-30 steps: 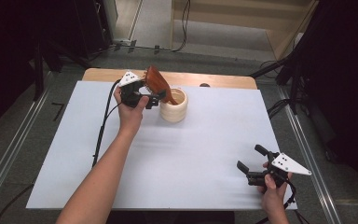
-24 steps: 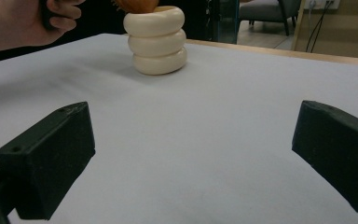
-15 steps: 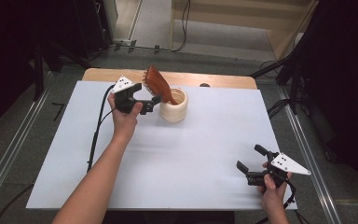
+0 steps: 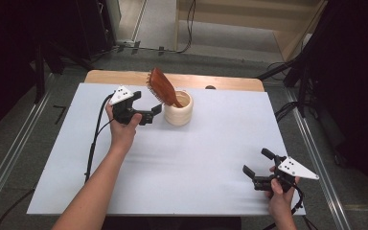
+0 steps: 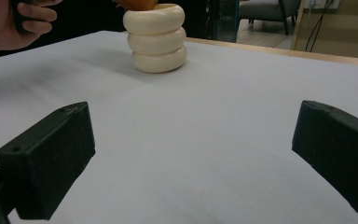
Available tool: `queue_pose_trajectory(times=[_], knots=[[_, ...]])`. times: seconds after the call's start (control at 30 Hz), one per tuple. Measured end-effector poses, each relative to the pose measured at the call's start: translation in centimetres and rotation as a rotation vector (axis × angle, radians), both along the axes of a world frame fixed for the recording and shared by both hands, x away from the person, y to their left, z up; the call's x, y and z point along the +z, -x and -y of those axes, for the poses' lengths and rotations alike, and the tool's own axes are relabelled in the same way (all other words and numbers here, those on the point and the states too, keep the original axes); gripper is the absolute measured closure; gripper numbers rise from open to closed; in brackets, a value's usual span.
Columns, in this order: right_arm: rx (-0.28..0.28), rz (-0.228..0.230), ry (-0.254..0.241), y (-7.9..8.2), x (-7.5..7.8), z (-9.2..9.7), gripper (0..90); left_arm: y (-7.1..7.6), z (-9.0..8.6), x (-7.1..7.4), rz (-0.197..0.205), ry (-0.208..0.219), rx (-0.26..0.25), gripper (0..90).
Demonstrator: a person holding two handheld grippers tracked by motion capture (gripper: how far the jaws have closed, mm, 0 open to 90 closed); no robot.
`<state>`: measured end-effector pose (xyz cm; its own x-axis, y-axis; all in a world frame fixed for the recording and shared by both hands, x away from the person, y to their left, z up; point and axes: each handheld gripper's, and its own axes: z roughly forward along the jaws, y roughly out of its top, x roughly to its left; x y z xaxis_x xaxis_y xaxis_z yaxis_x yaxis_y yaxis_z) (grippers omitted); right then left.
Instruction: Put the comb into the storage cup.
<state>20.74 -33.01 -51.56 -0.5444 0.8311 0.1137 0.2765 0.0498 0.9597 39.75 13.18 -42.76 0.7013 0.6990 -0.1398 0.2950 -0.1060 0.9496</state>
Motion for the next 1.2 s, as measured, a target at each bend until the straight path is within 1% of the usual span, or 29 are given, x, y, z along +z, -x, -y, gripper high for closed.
queue_pose_trajectory(times=[0.1, 0.17, 0.2, 0.53, 0.7, 0.87, 1.07, 1.2], knots=[[0.0, 0.0, 0.001, 0.0, 0.0, 0.0, 0.0, 0.4, 0.0, -0.2, 0.003, -0.026, 0.0, 0.0], [-0.001, 0.001, -0.001, 0.0, 0.0, 0.0, 0.0, 0.6, -0.1, -0.4, 0.001, -0.032, -0.003, 0.0], [-0.001, 0.001, -0.001, 0.0, 0.0, 0.0, 0.0, 0.7, -0.2, -0.5, 0.001, -0.033, 0.003, 0.0], [-0.001, 0.002, 0.0, 0.0, 0.0, -0.1, 0.0, 2.2, -1.5, -0.9, 0.011, -0.038, 0.001, 0.0], [0.002, 0.002, 0.002, 0.0, 0.0, -0.1, 0.0, 3.1, -2.2, -1.1, 0.026, -0.048, 0.003, 0.0], [0.0, 0.003, 0.002, 0.0, 0.0, -0.1, 0.0, 4.1, -2.9, -1.3, 0.029, -0.039, 0.006, 0.0], [0.0, 0.002, 0.004, 0.0, 0.0, -0.1, 0.0, 5.3, -3.7, -1.5, 0.038, -0.04, 0.005, 0.0], [-0.001, 0.004, 0.006, 0.0, 0.0, -0.1, 0.0, 6.0, -4.3, -1.6, 0.045, -0.035, 0.017, 0.0]])
